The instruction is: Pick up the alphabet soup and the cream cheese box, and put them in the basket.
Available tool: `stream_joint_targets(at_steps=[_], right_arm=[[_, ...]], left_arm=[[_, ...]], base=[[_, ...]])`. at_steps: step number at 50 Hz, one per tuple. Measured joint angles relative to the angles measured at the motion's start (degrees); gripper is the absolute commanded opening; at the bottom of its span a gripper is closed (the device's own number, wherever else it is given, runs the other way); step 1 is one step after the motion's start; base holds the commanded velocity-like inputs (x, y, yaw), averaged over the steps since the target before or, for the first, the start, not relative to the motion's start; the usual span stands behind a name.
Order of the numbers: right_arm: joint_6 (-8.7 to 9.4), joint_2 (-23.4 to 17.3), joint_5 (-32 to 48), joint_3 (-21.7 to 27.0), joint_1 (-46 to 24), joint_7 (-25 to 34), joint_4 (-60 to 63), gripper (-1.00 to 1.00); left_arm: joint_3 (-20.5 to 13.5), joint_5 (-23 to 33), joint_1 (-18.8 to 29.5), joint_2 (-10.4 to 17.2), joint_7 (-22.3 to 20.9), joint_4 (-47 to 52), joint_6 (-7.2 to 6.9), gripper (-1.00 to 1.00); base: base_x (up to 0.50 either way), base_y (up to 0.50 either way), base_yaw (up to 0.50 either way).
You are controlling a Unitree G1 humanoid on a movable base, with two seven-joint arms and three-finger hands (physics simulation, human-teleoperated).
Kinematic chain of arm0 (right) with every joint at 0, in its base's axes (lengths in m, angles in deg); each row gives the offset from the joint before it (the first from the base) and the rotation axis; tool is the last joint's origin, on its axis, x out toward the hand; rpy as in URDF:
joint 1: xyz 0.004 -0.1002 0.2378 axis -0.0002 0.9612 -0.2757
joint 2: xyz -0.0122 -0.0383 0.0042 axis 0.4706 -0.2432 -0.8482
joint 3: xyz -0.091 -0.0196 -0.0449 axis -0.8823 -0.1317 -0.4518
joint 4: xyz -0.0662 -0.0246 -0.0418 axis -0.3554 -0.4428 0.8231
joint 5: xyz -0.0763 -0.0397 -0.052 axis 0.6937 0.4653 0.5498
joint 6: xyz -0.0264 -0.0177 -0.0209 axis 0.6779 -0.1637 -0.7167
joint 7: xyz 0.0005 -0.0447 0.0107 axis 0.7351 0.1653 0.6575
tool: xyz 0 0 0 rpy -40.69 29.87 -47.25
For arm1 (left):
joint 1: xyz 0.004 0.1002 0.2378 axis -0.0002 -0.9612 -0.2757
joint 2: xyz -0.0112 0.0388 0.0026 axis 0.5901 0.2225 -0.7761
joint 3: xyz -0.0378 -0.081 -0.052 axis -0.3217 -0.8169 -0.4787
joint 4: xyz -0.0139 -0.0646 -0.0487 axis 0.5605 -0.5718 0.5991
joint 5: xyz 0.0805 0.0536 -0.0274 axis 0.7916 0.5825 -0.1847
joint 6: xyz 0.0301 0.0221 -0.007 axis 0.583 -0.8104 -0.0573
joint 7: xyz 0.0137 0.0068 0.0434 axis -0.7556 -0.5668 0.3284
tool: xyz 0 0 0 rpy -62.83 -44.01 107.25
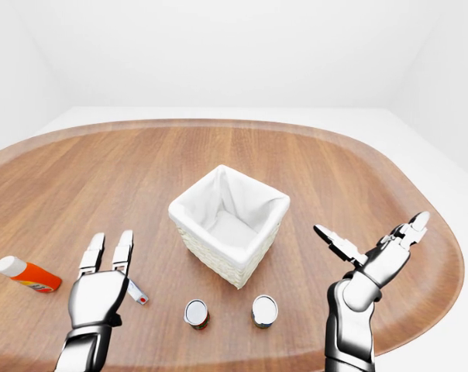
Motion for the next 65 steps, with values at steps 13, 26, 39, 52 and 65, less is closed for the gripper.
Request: stream_joint_targets(at_steps=[13,26,39,52,65], right_arm=[[0.00,-0.05,0.00,-0.05,-0.06,0.00,-0.17,1.00],[0.00,-0.07,0.04,-0.07,-0.08,0.00,-0.17,1.00],[0.00,-0.04,0.05,0.01,0.01,0.00,0.13,1.00],[0.00,-0.02,0.12,-0.01,-0.03,0.00,0.09,1.00],[0.00,-0.08,0.14,-0.10,-0.13,0.00,-0.24,1.00]], left_arm=[[0.87,-1.76,5.34,1.97,5.38,-12.89,0.00,1.00],[2.20,-3.34,9.12,3.65,9.26,-21.88,0.00,1.00],[2.86,-4.65,11.56,4.74,11.58,-28.31,0.00,1.00],[2.99,-7.08,14.26,5.47,13.59,-34.70,0.00,1.00],[2.37,-10.49,16.46,6.21,15.15,-39.34,0.00,1.00]], base=[[0.00,0.00,0.00],[0.00,0.00,0.00],[0.00,0.00,0.00],[0.00,0.00,0.00],[0.00,0.00,0.00]])
